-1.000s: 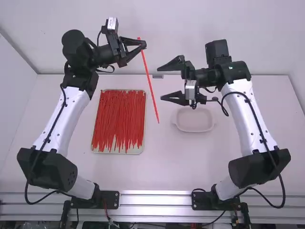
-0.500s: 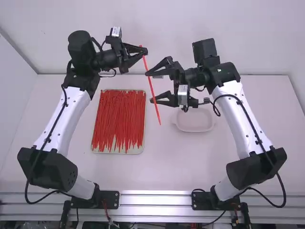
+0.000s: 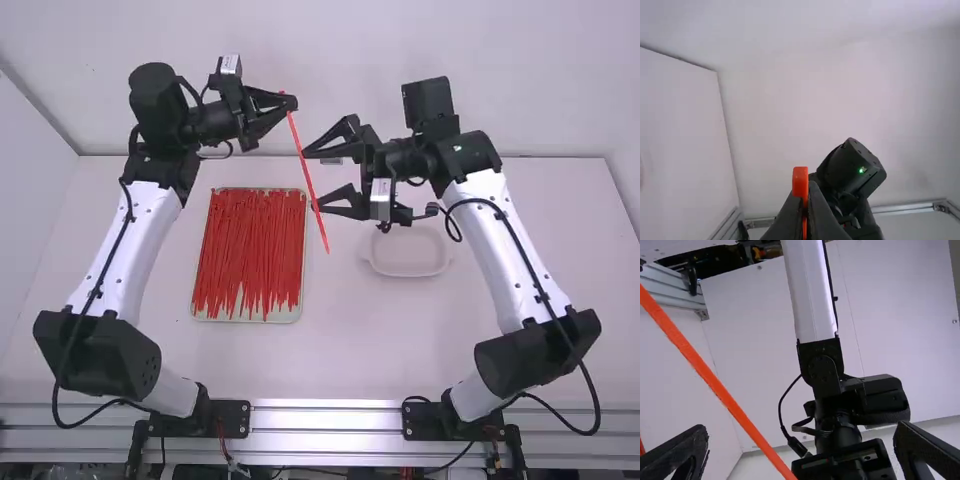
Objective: Fasten the cable tie
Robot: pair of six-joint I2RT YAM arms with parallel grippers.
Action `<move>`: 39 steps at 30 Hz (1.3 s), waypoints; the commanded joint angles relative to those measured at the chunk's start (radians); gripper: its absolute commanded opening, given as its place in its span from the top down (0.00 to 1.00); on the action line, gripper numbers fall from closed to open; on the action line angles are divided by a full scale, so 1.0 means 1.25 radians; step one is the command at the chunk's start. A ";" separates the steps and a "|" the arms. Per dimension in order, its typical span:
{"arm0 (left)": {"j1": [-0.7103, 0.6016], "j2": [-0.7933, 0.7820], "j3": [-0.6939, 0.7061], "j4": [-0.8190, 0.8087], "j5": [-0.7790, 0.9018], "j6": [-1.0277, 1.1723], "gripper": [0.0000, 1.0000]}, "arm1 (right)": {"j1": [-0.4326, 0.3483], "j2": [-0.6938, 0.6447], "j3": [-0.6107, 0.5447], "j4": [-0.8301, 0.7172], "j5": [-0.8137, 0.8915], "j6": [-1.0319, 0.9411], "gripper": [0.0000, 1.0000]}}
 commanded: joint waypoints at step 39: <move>0.050 0.001 -0.003 0.027 0.015 0.020 0.97 | 0.025 0.000 0.016 -0.021 -0.015 0.001 0.75</move>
